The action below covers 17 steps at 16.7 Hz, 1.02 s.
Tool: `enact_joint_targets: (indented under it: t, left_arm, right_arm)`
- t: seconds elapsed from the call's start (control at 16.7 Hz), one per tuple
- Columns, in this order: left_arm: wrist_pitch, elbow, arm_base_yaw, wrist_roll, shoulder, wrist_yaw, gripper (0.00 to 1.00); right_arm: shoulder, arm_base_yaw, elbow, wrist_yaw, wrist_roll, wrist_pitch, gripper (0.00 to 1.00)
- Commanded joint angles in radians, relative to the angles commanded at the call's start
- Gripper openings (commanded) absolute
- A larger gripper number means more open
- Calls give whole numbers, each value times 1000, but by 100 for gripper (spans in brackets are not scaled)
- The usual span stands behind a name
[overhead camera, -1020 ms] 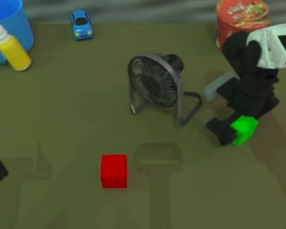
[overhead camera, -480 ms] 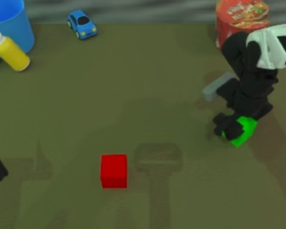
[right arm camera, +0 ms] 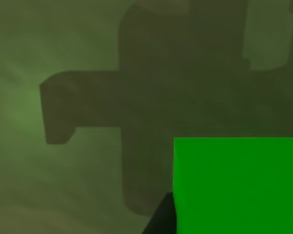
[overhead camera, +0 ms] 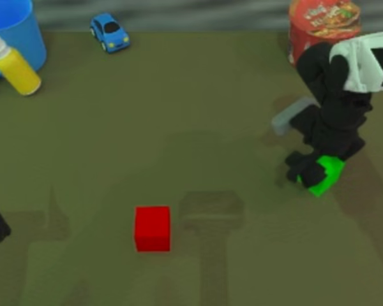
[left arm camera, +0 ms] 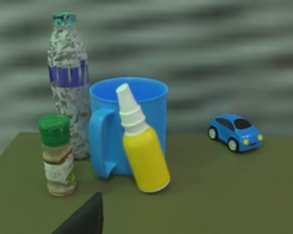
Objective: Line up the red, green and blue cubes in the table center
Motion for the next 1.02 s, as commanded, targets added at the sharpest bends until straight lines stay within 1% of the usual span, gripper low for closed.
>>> enact_joint_targets:
  t: [0.36, 0.48, 0.78, 1.02]
  left_arm:
    - [0, 0, 0, 0, 0, 0, 100]
    - [0, 0, 0, 0, 0, 0, 100]
    - [0, 0, 0, 0, 0, 0, 100]
    - [0, 0, 0, 0, 0, 0, 100]
  right_arm:
    - [-4, -2, 4, 0, 1, -5, 0]
    - [-19, -2, 31, 0, 2, -43, 0]
    - [-88, 5, 128, 0, -1, -220, 0]
    - [-100, 6, 139, 0, -1, -236, 0]
